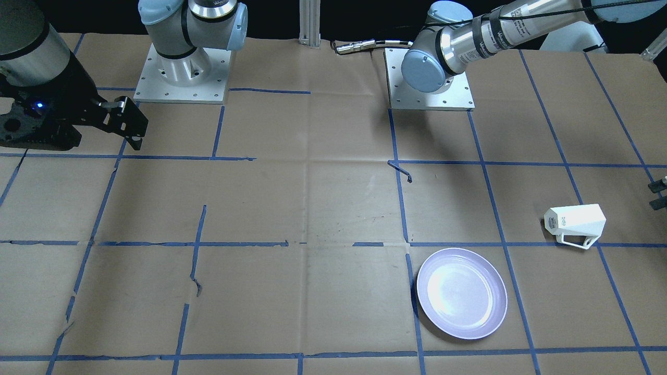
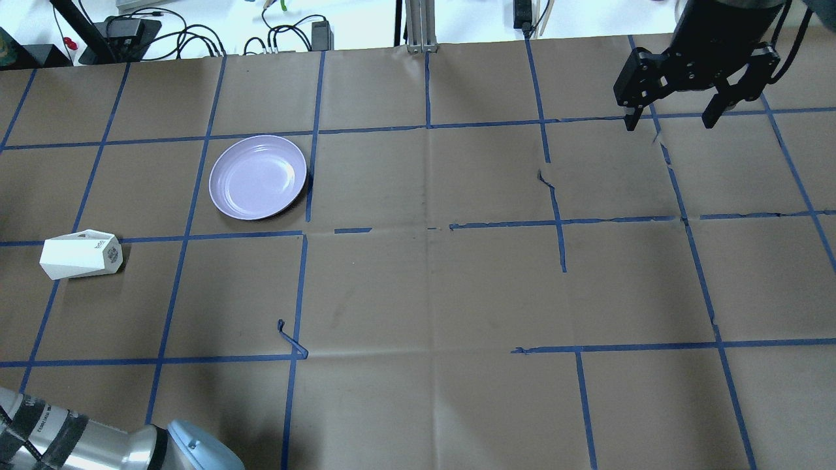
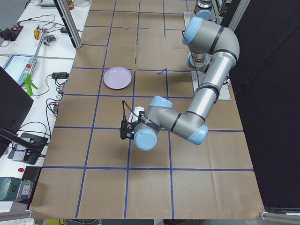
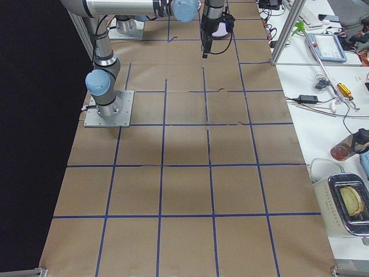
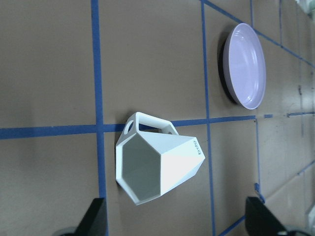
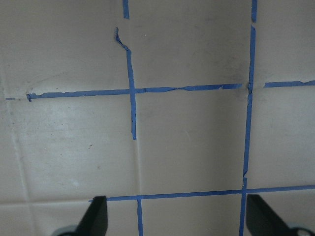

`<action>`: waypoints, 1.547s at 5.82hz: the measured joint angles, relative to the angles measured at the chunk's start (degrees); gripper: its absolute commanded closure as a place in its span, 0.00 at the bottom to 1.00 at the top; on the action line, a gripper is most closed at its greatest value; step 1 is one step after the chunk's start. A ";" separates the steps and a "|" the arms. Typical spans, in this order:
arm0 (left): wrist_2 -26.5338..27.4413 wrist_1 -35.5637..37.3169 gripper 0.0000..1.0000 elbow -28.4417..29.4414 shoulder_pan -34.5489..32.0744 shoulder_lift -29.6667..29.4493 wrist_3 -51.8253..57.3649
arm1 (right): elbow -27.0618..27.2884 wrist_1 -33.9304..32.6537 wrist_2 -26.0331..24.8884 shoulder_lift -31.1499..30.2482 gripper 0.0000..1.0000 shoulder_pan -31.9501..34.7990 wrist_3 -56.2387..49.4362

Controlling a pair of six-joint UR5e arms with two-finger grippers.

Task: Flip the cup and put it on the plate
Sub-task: 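Lower the left gripper over the white cup lying on its side, then close the left gripper on the white cup's open end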

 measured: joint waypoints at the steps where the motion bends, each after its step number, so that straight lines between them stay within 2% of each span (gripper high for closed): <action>1: -1.32 -4.11 0.01 0.37 0.15 -3.77 6.68 | 0.00 0.00 0.00 0.00 0.00 0.00 0.00; 3: -3.49 -8.85 0.01 0.10 -0.37 -8.24 13.76 | 0.00 0.00 0.00 0.00 0.00 0.00 0.00; 5: -5.05 -11.63 0.01 -1.77 -1.73 -9.13 15.36 | 0.00 0.00 0.00 0.00 0.00 0.00 0.00; 6: -6.29 -12.29 0.15 -2.53 -2.46 -8.95 15.40 | 0.00 0.00 0.00 0.00 0.00 0.00 0.00; 7: -8.36 -13.22 0.53 -2.88 -2.70 -8.66 15.30 | 0.00 0.00 0.00 0.00 0.00 0.00 0.00; 8: -10.69 -14.78 0.78 -3.02 -2.71 -8.63 15.13 | 0.00 0.00 0.00 0.00 0.00 0.00 0.00; 9: -11.53 -16.02 0.82 -3.05 -2.64 -8.75 14.96 | 0.00 0.00 0.00 0.00 0.00 0.00 0.00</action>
